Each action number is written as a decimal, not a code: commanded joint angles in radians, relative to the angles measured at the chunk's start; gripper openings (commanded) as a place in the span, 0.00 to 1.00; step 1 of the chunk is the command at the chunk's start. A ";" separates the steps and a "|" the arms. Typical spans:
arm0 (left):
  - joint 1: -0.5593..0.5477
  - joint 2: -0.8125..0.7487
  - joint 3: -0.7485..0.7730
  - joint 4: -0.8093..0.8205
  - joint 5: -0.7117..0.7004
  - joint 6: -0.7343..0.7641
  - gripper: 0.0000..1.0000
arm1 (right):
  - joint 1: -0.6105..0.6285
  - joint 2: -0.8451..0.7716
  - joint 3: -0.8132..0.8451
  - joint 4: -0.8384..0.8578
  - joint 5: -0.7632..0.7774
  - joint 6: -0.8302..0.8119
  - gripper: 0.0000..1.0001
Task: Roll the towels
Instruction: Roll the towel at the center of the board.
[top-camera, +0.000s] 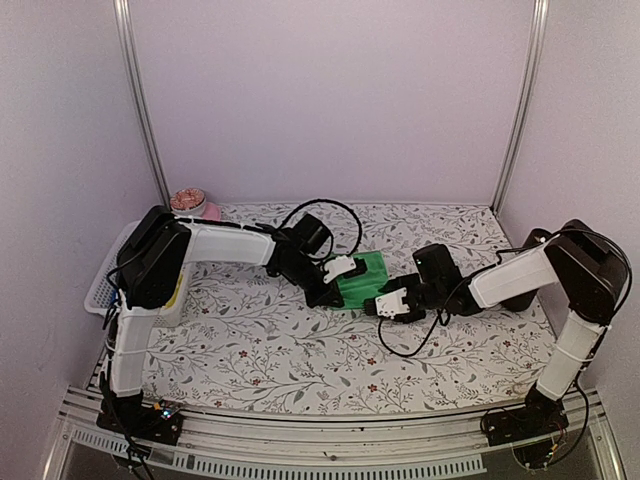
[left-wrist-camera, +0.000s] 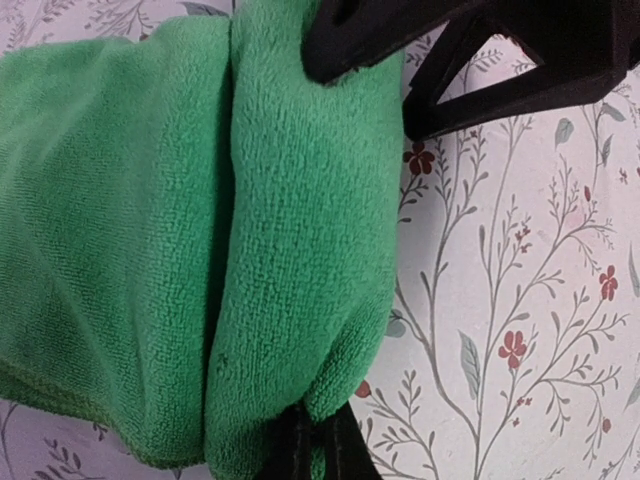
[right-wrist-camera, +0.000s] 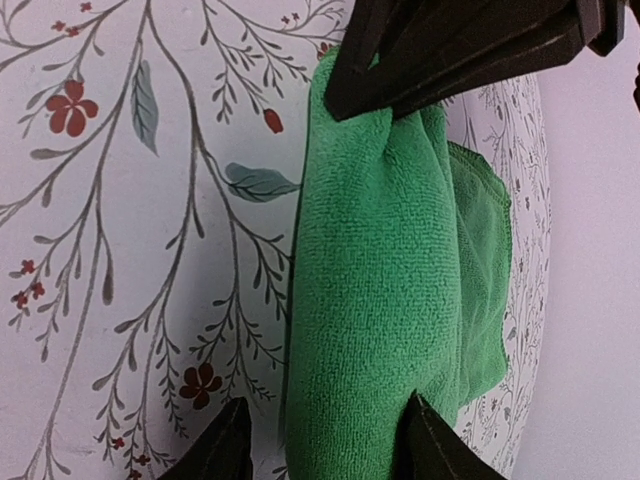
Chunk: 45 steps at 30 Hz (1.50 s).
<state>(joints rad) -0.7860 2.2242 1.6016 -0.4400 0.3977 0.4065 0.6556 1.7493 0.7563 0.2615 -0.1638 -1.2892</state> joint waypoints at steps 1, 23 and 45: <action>-0.001 0.057 -0.017 -0.111 0.033 -0.014 0.00 | 0.009 0.051 0.038 0.012 0.067 0.036 0.47; -0.005 -0.201 -0.263 0.044 -0.047 -0.072 0.35 | -0.044 0.133 0.339 -0.579 -0.178 0.177 0.07; -0.230 -0.460 -0.644 0.611 -0.477 0.155 0.39 | -0.177 0.471 0.828 -1.303 -0.528 0.236 0.07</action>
<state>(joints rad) -0.9802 1.7309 0.9588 0.0174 0.0307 0.4683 0.4931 2.1437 1.5448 -0.8459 -0.6285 -1.0725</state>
